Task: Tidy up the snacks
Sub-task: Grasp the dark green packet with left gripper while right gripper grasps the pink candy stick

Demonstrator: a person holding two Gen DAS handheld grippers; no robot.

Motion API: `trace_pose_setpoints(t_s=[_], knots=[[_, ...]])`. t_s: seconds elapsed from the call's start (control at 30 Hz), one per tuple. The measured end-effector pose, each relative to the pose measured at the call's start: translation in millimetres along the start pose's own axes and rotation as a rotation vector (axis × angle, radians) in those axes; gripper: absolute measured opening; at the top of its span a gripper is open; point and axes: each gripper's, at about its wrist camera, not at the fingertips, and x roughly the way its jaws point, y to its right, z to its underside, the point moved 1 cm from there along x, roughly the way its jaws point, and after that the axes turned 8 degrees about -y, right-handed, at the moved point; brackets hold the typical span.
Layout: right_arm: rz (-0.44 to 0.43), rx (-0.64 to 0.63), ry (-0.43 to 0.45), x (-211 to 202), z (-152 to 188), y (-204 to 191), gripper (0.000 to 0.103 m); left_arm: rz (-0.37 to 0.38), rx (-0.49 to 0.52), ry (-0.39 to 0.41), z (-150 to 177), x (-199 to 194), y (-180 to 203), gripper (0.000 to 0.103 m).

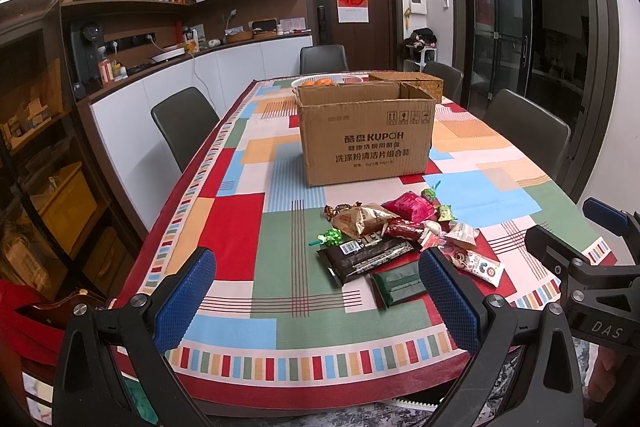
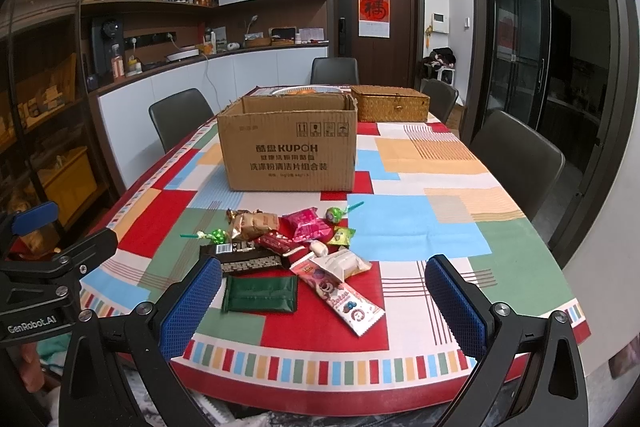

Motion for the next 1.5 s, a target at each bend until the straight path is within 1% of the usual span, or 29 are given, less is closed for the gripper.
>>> trace_pose_setpoints(t_s=[0.17, 0.23, 0.4, 0.5, 0.53, 0.63, 0.73, 0.87, 0.93, 1.03, 1.2, 1.27, 1.5], knots=[[-0.01, 0.012, -0.021, 6, 1, 5, 0.103, -0.002, 0.019, -0.019, 1, 11, 5, 0.103], [-0.018, 0.018, -0.034, 11, 1, 7, 0.103, 0.009, 0.042, -0.023, 1, 16, 9, 0.103], [-0.049, 0.035, -0.074, 24, 2, 14, 0.103, 0.045, 0.124, -0.041, -1, 27, 25, 0.103], [-0.068, 0.051, -0.114, 38, 3, 19, 0.103, 0.072, 0.176, -0.061, -4, 37, 34, 0.102], [-0.075, 0.057, -0.13, 44, 3, 22, 0.102, 0.091, 0.194, -0.071, -5, 42, 37, 0.102], [-0.082, 0.062, -0.166, 57, 2, 25, 0.101, 0.108, 0.242, -0.078, -7, 51, 44, 0.098], [-0.082, 0.027, -0.191, 68, 0, 25, 0.099, 0.116, 0.313, -0.078, -9, 60, 51, 0.097], [-0.062, -0.064, -0.203, 80, -1, 20, 0.097, 0.145, 0.425, -0.098, -6, 73, 62, 0.091], [-0.055, -0.117, -0.217, 87, 1, 18, 0.095, 0.164, 0.466, -0.117, -4, 81, 67, 0.089], [-0.063, -0.169, -0.252, 98, 4, 15, 0.092, 0.208, 0.493, -0.155, 0, 93, 74, 0.087], [-0.085, -0.201, -0.295, 116, 11, 16, 0.088, 0.255, 0.528, -0.223, 5, 118, 86, 0.082], [-0.09, -0.208, -0.317, 126, 12, 18, 0.082, 0.268, 0.544, -0.249, 7, 129, 90, 0.081], [-0.124, -0.21, -0.384, 153, 18, 23, 0.072, 0.318, 0.579, -0.346, 14, 163, 99, 0.08]])
